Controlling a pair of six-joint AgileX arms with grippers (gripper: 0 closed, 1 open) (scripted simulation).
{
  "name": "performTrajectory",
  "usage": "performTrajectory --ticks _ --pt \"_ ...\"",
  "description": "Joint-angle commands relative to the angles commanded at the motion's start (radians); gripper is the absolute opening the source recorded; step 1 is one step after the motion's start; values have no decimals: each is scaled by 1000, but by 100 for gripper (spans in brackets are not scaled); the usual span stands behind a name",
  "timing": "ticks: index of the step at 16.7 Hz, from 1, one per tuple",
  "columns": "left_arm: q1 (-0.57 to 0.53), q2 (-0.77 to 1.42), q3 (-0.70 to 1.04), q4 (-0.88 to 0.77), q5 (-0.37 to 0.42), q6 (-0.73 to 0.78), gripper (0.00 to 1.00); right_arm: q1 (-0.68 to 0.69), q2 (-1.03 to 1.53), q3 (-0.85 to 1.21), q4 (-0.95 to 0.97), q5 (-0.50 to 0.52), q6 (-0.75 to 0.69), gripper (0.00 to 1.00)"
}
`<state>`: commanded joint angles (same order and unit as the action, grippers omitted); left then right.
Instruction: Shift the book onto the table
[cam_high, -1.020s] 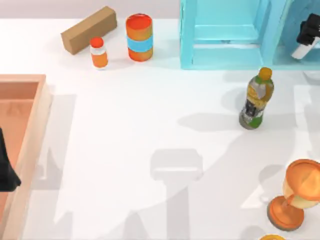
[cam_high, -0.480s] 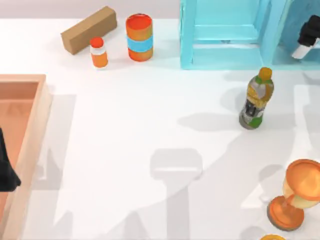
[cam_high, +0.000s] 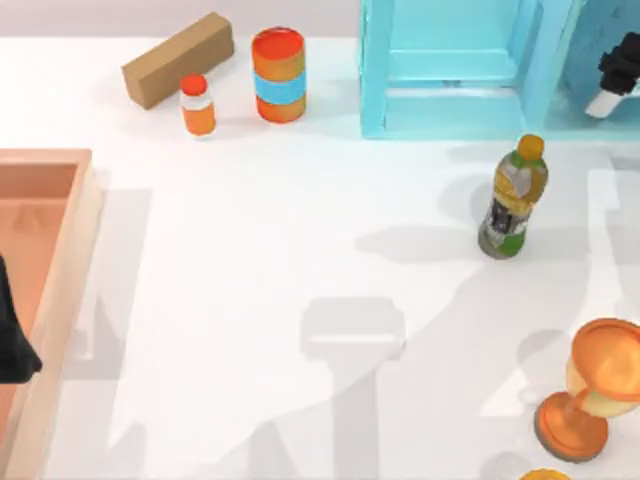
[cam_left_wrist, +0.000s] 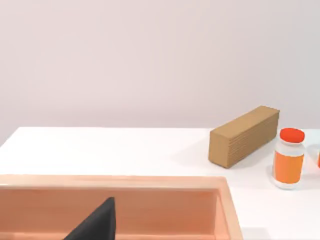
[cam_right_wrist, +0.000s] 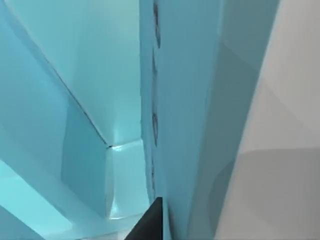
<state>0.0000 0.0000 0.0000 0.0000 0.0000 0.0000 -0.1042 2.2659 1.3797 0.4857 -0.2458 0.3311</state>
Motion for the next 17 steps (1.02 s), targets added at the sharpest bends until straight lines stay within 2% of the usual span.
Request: performTrajectory --ticks 1,2,9,10,13,17 --pt "0 0 0 0 0 0 100 0 0 0 0 0 0 2" --pt "0 0 0 0 0 0 100 0 0 0 0 0 0 0" --pt "0 0 0 0 0 0 100 0 0 0 0 0 0 0" --pt "0 0 0 0 0 0 100 20 -54 -108 57 129 -8 0" --pt "0 0 0 0 0 0 100 18 -90 -120 28 127 -9 0" --pt "0 0 0 0 0 0 100 7 -285 -180 -108 117 -17 0"
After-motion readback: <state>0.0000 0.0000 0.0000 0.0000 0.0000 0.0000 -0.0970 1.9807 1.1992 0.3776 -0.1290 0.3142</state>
